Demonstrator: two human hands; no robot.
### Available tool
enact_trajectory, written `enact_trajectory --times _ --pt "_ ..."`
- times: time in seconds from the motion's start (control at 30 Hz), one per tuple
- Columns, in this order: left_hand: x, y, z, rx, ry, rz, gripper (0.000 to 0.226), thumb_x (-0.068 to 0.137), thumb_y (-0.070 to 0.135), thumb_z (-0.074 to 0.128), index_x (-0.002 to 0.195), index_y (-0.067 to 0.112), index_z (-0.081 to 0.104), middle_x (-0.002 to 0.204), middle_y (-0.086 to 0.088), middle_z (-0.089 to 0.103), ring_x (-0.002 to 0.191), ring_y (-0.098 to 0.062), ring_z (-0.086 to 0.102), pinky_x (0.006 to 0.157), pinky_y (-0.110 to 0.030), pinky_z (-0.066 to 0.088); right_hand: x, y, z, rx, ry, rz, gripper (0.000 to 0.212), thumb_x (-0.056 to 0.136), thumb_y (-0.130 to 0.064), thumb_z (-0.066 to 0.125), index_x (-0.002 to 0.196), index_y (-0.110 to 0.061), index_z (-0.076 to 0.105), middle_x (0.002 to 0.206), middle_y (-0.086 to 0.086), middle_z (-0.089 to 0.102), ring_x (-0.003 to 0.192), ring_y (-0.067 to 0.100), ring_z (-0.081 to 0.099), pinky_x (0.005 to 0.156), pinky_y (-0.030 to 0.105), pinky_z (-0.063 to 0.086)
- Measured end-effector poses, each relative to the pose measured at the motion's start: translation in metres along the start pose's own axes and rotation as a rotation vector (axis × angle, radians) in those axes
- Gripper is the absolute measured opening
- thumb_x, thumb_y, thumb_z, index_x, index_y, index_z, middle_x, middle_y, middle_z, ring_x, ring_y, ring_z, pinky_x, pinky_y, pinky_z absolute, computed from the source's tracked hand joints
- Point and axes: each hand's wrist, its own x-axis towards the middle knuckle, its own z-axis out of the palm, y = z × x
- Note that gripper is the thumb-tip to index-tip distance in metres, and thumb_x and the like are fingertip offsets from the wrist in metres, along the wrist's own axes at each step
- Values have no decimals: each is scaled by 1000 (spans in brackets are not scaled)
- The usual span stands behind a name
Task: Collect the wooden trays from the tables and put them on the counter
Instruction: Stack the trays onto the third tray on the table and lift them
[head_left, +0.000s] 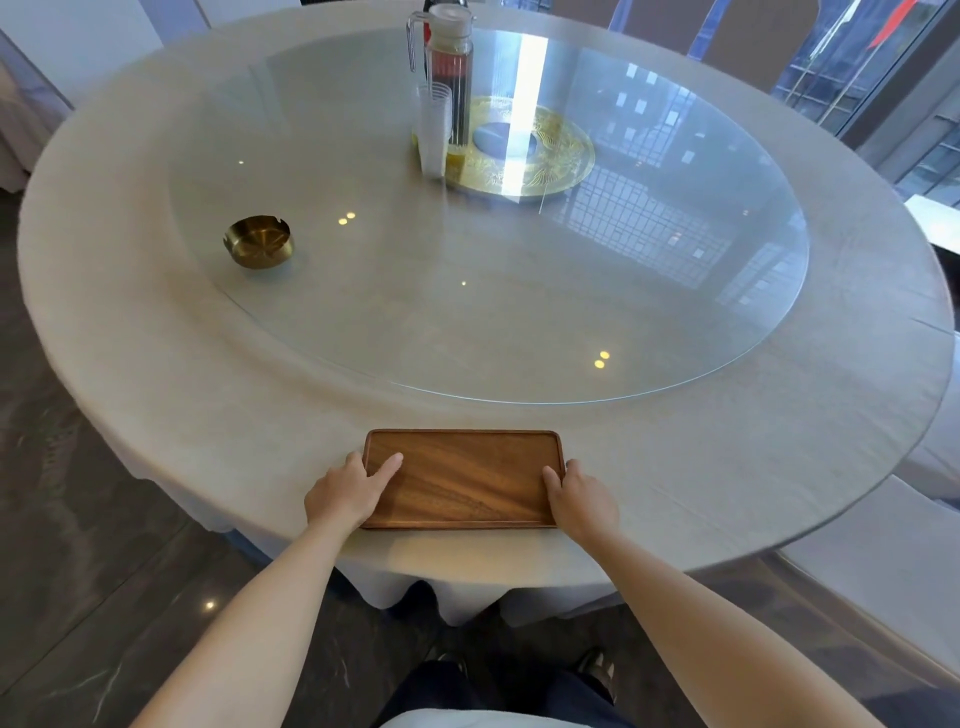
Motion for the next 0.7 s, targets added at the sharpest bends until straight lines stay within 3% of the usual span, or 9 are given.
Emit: enact_trajectory --times 0.27,0.43,0.57,0.7 --pt "14 -8 4 -234 -165 -68 81 66 80 48 110 13 57 108 -5 64 98 -27 60 89 -42 51 6 0 -1 181 -148 110 58 91 -54 39 118 -4 46 112 14 61 103 31 59 90 43 49" --pt "17 -5 2 -252 -170 -55 75 69 77 51 102 11 62 100 -7 66 92 -28 62 87 -41 52 8 1 -4 253 -172 117 60 91 -55 41 116 -1 49 99 8 54 90 25 52 79 35 41" --pt "14 6 3 -238 -166 -51 72 71 74 52 94 7 62 95 -9 66 88 -28 62 86 -42 53 4 13 -8 253 -175 119 60 90 -56 42 115 -2 49 106 12 60 95 29 57 80 36 46" --pt "3 41 6 -199 -151 0 69 73 70 55 91 3 57 94 -9 63 93 -31 61 83 -38 49 -7 38 -23 343 -152 177 49 89 -56 42 101 -9 44 78 0 51 59 19 61 76 40 56"
